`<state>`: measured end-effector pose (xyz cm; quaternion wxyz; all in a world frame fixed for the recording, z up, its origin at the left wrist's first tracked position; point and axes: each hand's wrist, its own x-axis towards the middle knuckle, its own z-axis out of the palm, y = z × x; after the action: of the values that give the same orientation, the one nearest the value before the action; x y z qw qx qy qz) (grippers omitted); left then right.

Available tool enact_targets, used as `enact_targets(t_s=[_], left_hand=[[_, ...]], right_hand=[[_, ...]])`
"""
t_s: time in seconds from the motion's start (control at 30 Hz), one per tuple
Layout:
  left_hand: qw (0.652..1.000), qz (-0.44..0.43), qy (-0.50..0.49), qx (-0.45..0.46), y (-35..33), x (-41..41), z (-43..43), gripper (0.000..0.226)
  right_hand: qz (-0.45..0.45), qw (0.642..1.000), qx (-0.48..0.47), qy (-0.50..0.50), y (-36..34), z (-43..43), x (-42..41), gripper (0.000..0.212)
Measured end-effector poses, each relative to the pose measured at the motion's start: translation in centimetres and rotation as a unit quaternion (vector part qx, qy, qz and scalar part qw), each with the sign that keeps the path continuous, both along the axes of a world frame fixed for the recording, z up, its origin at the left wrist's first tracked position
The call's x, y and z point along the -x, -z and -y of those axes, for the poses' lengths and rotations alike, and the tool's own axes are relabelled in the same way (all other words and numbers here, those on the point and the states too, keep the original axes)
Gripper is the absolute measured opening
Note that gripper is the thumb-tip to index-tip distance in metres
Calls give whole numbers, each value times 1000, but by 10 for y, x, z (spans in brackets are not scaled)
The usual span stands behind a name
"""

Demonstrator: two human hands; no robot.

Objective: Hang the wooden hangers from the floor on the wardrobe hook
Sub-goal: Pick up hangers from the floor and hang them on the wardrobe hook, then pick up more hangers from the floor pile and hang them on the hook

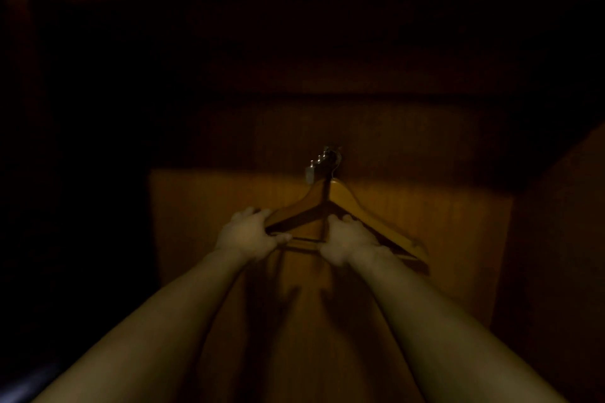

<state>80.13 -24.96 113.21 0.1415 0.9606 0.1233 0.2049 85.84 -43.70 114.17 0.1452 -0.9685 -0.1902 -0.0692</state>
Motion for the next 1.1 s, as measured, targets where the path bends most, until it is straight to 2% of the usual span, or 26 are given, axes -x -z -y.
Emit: enact_targets(t_s=[0.4, 0.77, 1.1], left_hand=[[989, -91, -114, -17, 31, 150, -44, 89], [981, -55, -185, -20, 33, 339, -82, 88], [957, -71, -282, -1, 56, 528, -127, 89]], right_hand=[[-23, 988, 40, -146, 16, -92, 99, 80], [-40, 977, 32, -205, 14, -130, 272, 80], [-42, 943, 33, -328, 44, -206, 432, 74]])
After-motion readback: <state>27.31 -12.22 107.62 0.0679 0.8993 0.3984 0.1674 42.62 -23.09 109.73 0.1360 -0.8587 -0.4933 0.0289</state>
